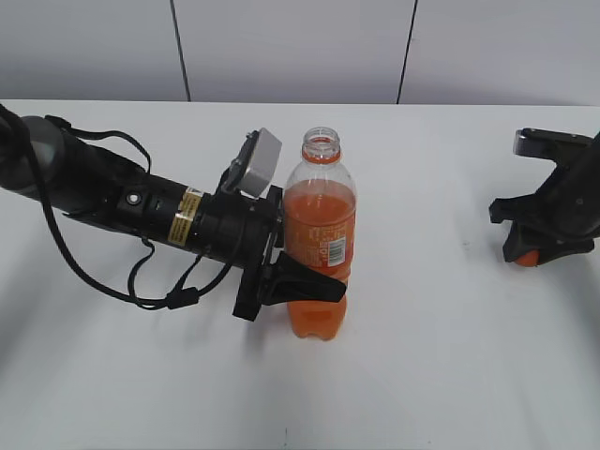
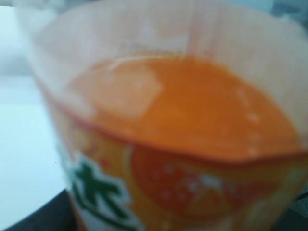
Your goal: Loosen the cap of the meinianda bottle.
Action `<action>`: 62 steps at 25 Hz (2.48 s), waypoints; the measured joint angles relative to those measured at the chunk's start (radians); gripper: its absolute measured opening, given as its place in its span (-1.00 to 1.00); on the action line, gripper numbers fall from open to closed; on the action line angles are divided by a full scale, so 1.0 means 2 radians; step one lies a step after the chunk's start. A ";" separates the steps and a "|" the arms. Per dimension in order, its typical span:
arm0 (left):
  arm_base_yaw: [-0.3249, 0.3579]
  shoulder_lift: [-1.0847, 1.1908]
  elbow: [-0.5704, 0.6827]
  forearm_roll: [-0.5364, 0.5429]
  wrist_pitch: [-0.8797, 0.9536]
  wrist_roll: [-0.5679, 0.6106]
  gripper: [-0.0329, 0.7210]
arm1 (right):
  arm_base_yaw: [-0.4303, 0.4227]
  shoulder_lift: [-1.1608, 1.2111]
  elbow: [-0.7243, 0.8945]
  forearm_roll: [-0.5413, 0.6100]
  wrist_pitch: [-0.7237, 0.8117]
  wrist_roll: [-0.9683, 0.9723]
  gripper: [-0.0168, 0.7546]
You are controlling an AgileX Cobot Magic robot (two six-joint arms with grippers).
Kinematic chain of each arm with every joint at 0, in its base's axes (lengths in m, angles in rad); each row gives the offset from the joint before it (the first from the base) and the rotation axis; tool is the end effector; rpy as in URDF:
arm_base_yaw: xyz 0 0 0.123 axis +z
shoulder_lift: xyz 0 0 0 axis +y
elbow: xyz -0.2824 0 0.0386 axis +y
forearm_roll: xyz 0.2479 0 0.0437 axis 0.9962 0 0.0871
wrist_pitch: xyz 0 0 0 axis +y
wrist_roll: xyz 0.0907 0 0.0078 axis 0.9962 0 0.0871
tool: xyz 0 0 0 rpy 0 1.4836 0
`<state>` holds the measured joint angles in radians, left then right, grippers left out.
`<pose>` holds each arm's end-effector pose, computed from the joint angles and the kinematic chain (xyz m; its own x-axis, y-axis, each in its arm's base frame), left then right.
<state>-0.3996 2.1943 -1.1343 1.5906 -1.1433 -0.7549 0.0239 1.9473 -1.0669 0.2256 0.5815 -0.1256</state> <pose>0.3137 -0.2223 0.1026 -0.0505 0.3638 -0.9301 0.9870 -0.1242 -0.1022 0.3494 0.0196 0.1197 -0.9793 0.0400 -0.1982 0.0135 0.9910 0.1332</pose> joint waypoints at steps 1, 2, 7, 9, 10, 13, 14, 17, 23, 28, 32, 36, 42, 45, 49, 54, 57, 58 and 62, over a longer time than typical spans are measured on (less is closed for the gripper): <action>0.000 0.000 0.000 0.000 0.000 0.000 0.18 | 0.000 0.005 0.000 0.000 0.000 0.000 -0.25; 0.000 0.000 0.000 0.000 0.000 0.000 0.18 | 0.000 0.009 0.000 0.000 -0.001 0.000 -0.25; 0.000 0.000 0.000 0.000 0.000 0.000 0.18 | 0.000 0.018 0.000 0.000 -0.003 0.000 -0.25; 0.000 0.000 0.000 0.000 0.000 0.000 0.18 | 0.000 0.018 0.000 0.000 -0.004 0.000 -0.25; 0.000 0.000 0.000 0.000 0.000 0.000 0.18 | 0.000 0.018 0.000 0.000 -0.004 0.000 -0.25; 0.000 0.000 0.000 0.000 0.000 0.000 0.18 | 0.000 0.018 0.000 0.000 -0.005 0.000 -0.25; 0.000 0.000 0.000 0.000 0.000 0.000 0.18 | 0.000 0.018 0.000 0.000 -0.005 0.000 -0.25; 0.000 0.000 0.000 0.000 0.000 0.000 0.18 | 0.000 0.018 0.000 0.000 -0.005 0.001 -0.24; 0.000 0.000 0.000 0.000 0.000 0.000 0.18 | 0.000 0.018 0.000 0.000 -0.003 0.001 0.04; 0.000 0.000 0.000 0.000 0.000 0.000 0.18 | 0.000 0.018 0.000 0.000 0.000 0.002 0.12; 0.000 0.000 0.000 0.000 0.000 0.000 0.18 | 0.000 0.018 -0.001 0.009 0.012 0.003 0.13; 0.000 0.000 0.000 0.000 0.000 0.000 0.18 | 0.000 0.005 -0.024 0.017 0.052 0.003 0.13; 0.000 0.000 0.000 0.000 0.000 0.000 0.18 | 0.000 -0.026 -0.079 0.018 0.093 0.003 0.13; 0.000 0.000 0.000 0.000 0.000 0.000 0.18 | 0.000 -0.034 -0.092 0.018 0.103 0.003 0.13; 0.000 0.001 0.000 0.000 -0.007 0.000 0.34 | 0.000 -0.041 -0.094 0.018 0.108 0.003 0.13; 0.000 0.003 0.000 -0.008 -0.028 -0.002 0.70 | 0.000 -0.041 -0.095 0.018 0.120 0.004 0.13; 0.000 -0.004 0.000 -0.014 -0.029 -0.002 0.72 | 0.000 -0.046 -0.095 0.018 0.126 0.004 0.13; 0.001 -0.008 0.000 -0.016 -0.029 -0.002 0.72 | 0.000 -0.050 -0.095 0.018 0.128 0.004 0.13; 0.005 -0.037 0.000 -0.019 -0.029 -0.002 0.71 | 0.000 -0.070 -0.101 0.018 0.137 0.004 0.13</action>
<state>-0.3904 2.1204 -1.1334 1.5517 -1.2019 -0.7579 0.0239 1.8076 -1.2697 0.2623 0.8550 -0.1174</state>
